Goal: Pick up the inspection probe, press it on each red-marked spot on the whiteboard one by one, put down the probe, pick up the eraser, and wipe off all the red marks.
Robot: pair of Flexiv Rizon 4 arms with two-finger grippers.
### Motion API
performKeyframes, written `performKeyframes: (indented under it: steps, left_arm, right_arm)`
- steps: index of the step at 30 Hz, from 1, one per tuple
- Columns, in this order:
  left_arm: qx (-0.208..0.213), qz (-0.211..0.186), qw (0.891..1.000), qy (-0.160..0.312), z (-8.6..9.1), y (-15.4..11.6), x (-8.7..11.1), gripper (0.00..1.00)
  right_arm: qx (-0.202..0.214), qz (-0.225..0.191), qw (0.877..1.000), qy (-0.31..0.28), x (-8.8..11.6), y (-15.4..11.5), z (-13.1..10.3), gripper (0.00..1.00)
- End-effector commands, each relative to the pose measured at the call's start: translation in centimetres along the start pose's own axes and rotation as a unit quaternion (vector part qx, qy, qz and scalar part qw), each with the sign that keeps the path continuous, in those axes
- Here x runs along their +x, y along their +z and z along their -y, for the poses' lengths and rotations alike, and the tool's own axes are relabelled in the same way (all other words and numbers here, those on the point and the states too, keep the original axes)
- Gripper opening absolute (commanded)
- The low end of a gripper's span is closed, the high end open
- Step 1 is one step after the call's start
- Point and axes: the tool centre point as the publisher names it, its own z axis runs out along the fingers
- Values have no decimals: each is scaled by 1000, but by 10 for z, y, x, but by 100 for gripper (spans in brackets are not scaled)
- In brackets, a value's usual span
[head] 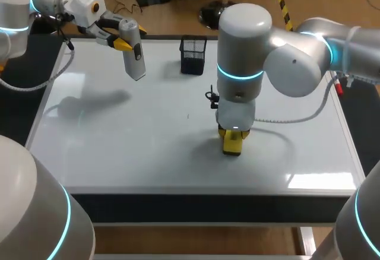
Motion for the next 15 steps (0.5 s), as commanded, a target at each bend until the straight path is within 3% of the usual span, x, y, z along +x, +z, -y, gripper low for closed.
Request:
performKeyframes:
  steps: [1, 5, 15]
  left_arm:
    - [0, -3, 1000, -1, 1, -1, -1, 0]
    - [0, -3, 1000, -1, 1, -1, -1, 0]
    - [0, -3, 1000, -1, 1, -1, -1, 0]
  right_arm:
    - [11, -4, 1000, -18, 8, -36, -2, 0]
    - [20, 1, 999, -33, 12, -55, 7, 0]
    - [19, -1, 999, -30, 20, -62, 24, 0]
